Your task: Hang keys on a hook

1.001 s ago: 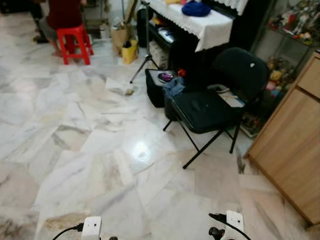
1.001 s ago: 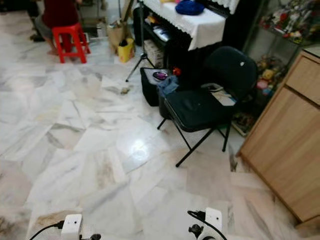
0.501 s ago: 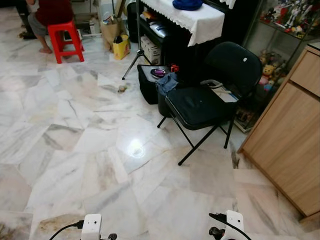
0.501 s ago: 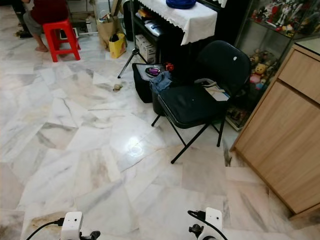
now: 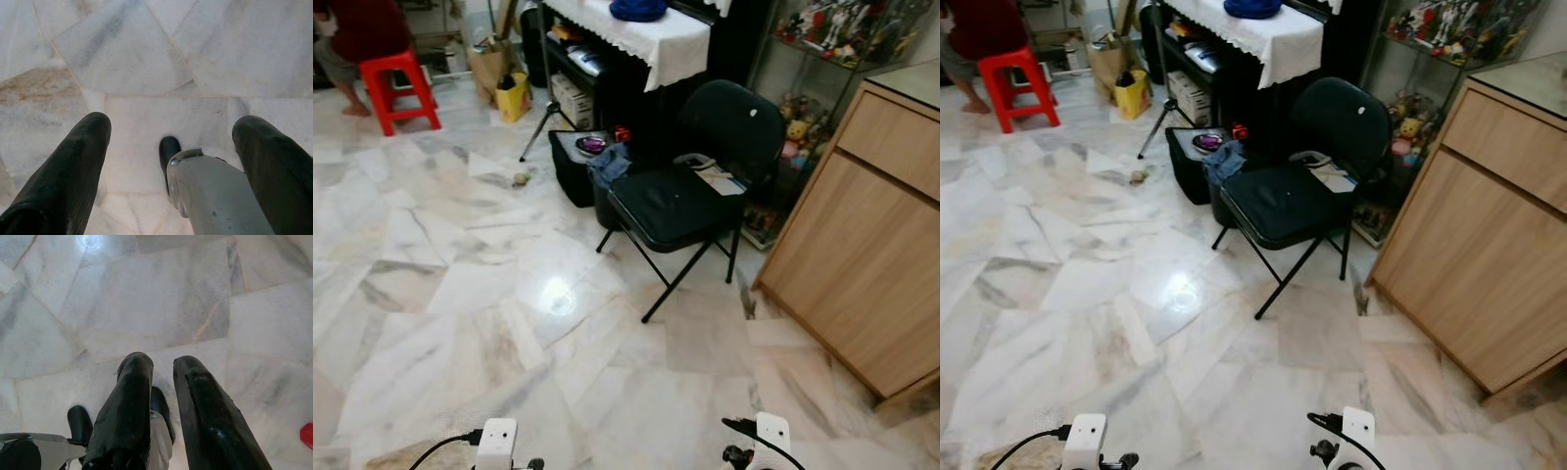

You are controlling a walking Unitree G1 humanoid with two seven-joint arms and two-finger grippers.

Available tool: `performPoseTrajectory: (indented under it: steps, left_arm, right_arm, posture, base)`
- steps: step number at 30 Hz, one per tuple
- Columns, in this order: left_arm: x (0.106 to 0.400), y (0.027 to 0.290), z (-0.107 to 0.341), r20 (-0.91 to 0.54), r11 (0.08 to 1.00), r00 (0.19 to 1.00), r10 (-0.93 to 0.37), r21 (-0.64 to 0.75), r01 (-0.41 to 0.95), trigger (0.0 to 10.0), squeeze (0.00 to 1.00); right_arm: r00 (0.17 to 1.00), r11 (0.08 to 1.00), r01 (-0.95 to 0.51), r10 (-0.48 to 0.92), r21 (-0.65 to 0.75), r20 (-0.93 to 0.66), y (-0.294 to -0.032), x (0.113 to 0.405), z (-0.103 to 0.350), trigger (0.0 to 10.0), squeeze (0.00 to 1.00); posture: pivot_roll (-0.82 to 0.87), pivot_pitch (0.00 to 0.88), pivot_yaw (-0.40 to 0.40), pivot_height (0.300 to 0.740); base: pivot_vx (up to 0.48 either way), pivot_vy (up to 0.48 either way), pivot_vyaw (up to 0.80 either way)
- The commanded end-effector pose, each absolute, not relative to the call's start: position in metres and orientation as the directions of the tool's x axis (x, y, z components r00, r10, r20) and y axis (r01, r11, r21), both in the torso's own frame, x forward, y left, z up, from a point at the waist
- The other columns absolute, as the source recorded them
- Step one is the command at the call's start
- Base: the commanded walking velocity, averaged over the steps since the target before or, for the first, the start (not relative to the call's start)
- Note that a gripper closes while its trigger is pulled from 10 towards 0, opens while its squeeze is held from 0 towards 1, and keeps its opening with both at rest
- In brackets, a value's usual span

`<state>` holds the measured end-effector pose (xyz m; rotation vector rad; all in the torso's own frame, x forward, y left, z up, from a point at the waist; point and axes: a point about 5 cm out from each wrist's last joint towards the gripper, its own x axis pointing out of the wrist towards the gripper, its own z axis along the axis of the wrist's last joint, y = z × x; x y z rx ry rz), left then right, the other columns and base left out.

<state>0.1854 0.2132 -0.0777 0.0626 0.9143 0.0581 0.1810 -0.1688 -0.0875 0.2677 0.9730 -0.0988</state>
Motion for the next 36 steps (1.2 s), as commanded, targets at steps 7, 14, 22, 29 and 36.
performPoseTrajectory:
  steps: [7, 14, 22, 29, 36]
  left_arm:
    - [0.1827, 0.2118, -0.0793, -0.794, 0.997, 0.603, 0.076, 0.077, -0.023, 10.0, 0.00]
    - [0.1829, 0.2116, -0.0789, -0.787, 0.997, 0.613, 0.071, 0.061, -0.039, 10.0, 0.00]
    - [0.1822, 0.2118, -0.0793, -0.791, 0.997, 0.608, 0.071, 0.069, -0.026, 10.0, 0.00]
    - [0.1819, 0.2108, -0.0797, -0.792, 0.997, 0.606, 0.070, 0.072, -0.020, 10.0, 0.00]
    - [0.1821, 0.2101, -0.0797, -0.791, 0.996, 0.608, 0.069, 0.085, -0.003, 10.0, 0.00]
  right_arm:
    - [0.550, 0.963, 0.206, 0.031, 0.172, -0.834, -0.1707, 0.1780, -0.0888, 10.0, 0.00]
    - [0.549, 0.964, 0.203, 0.032, 0.170, -0.835, -0.1707, 0.1776, -0.0890, 10.0, 0.00]
    - [0.549, 0.965, 0.203, 0.031, 0.169, -0.835, -0.1714, 0.1777, -0.0889, 10.0, 0.00]
    - [0.549, 0.966, 0.199, 0.030, 0.166, -0.835, -0.1719, 0.1776, -0.0889, 10.0, 0.00]
    - [0.549, 0.966, 0.199, 0.029, 0.165, -0.835, -0.1722, 0.1775, -0.0889, 10.0, 0.00]
  posture:
    - [0.07, 0.000, -0.052, 0.740]
    - [0.07, 0.000, -0.052, 0.740]
    - [0.07, 0.000, -0.055, 0.740]
    - [0.06, 0.000, -0.058, 0.740]
    - [0.06, 0.000, -0.057, 0.740]
  base:
    - [0.000, -0.178, -0.74]
    - [0.000, 0.000, -0.74]
    - [0.000, 0.000, -0.74]
    - [0.000, 0.000, -0.74]
    - [0.000, -0.070, -0.74]
